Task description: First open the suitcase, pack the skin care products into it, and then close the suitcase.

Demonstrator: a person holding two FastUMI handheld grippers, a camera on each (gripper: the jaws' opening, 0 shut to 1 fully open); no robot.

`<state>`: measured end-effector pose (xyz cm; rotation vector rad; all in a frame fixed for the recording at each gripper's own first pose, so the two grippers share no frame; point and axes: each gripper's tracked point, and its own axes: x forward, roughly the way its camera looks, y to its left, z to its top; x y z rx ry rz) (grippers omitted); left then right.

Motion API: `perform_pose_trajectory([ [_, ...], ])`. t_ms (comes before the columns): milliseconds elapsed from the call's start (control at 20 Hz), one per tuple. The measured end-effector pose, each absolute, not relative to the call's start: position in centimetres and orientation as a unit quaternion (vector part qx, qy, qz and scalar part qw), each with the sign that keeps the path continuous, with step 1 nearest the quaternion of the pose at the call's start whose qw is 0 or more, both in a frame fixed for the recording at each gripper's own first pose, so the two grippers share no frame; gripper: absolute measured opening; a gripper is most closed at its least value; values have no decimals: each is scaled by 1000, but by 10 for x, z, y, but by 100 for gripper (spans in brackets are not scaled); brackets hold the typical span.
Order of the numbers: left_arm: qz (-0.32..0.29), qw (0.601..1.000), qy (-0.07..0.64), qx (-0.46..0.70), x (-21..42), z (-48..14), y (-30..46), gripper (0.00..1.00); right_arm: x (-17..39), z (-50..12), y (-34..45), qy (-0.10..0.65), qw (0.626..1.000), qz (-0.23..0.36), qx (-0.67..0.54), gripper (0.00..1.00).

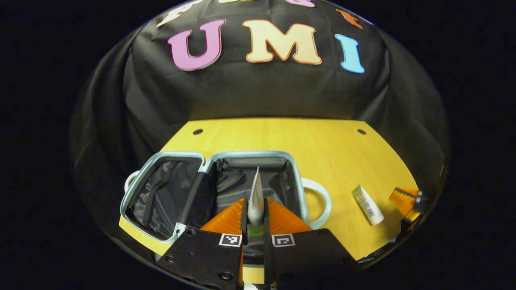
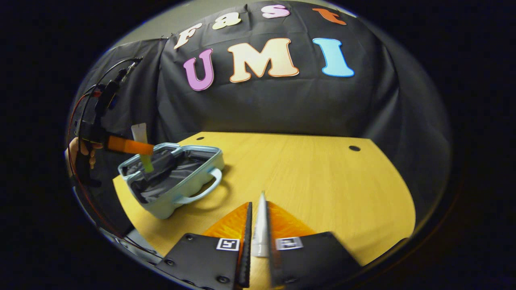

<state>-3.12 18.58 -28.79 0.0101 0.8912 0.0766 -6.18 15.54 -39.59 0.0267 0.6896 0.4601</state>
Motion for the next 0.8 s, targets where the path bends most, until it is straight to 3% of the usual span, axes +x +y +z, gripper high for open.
perform_pose_trajectory([
  [50, 30, 892, 451, -4, -37, -300, 191, 12, -61, -397, 161, 350, 911, 216, 17, 8],
  [100, 22, 884, 467, -7, -40, -311, 195, 13, -61, -394, 165, 358, 909, 212, 27, 15],
  [550, 3, 823, 568, -3, -66, -371, 220, 13, -67, -420, 179, 400, 901, 170, -12, 12],
  [600, 4, 825, 565, 0, -63, -369, 223, 20, -71, -426, 181, 411, 895, 172, -13, 22],
  [650, 6, 828, 561, 3, -62, -372, 223, 39, -74, -431, 180, 420, 891, 171, -20, 22],
  [800, 7, 841, 541, 17, -56, -358, 225, 95, -83, -443, 179, 440, 880, 176, -37, 38],
])
